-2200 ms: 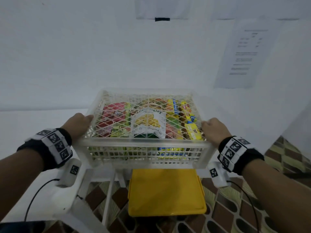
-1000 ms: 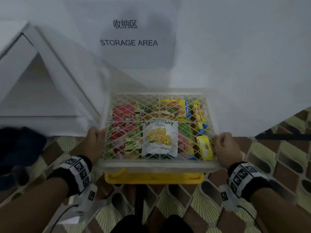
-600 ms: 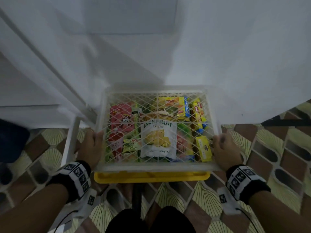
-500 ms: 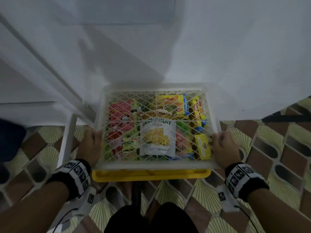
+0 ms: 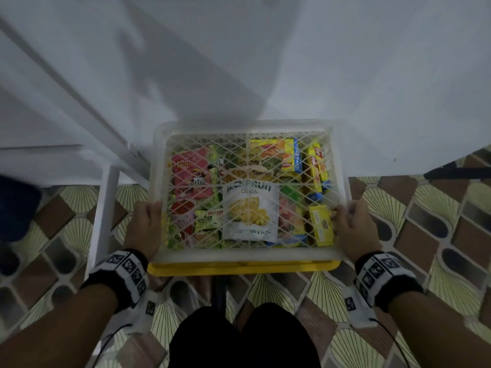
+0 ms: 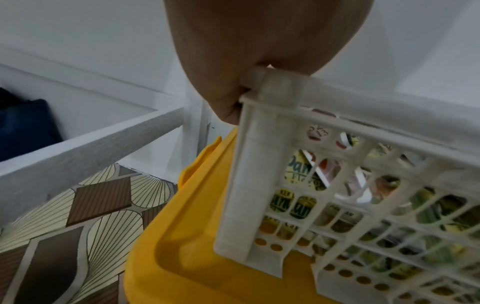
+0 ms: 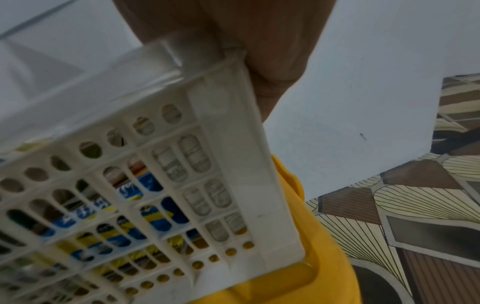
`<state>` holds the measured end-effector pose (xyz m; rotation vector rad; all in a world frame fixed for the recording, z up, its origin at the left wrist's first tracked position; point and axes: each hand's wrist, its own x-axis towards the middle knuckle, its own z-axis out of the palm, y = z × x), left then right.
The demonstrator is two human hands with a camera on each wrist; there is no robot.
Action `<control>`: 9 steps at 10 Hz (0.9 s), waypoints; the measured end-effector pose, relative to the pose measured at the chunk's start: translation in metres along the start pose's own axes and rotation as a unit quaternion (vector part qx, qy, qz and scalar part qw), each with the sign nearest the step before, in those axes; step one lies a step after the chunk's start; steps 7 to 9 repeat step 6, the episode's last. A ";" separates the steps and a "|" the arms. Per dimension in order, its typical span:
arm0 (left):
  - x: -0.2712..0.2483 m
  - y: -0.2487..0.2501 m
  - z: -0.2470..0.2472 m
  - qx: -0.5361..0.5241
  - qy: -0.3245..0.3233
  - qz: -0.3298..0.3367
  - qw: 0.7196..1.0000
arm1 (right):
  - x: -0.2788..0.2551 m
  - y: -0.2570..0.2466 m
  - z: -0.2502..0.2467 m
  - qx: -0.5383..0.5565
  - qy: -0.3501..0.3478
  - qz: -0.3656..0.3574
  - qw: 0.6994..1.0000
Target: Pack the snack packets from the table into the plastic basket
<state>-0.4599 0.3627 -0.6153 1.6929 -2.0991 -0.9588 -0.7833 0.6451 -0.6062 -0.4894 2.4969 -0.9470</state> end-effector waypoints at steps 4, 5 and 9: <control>-0.005 -0.010 -0.019 0.031 0.036 0.011 0.999 | -0.017 -0.008 -0.023 0.068 0.005 0.048 0.997; -0.018 -0.010 -0.045 0.054 0.070 0.021 0.996 | -0.025 -0.021 -0.068 0.098 0.079 0.011 0.992; -0.055 -0.006 -0.079 0.046 0.091 0.043 0.994 | -0.046 -0.062 -0.148 0.119 0.149 -0.058 0.980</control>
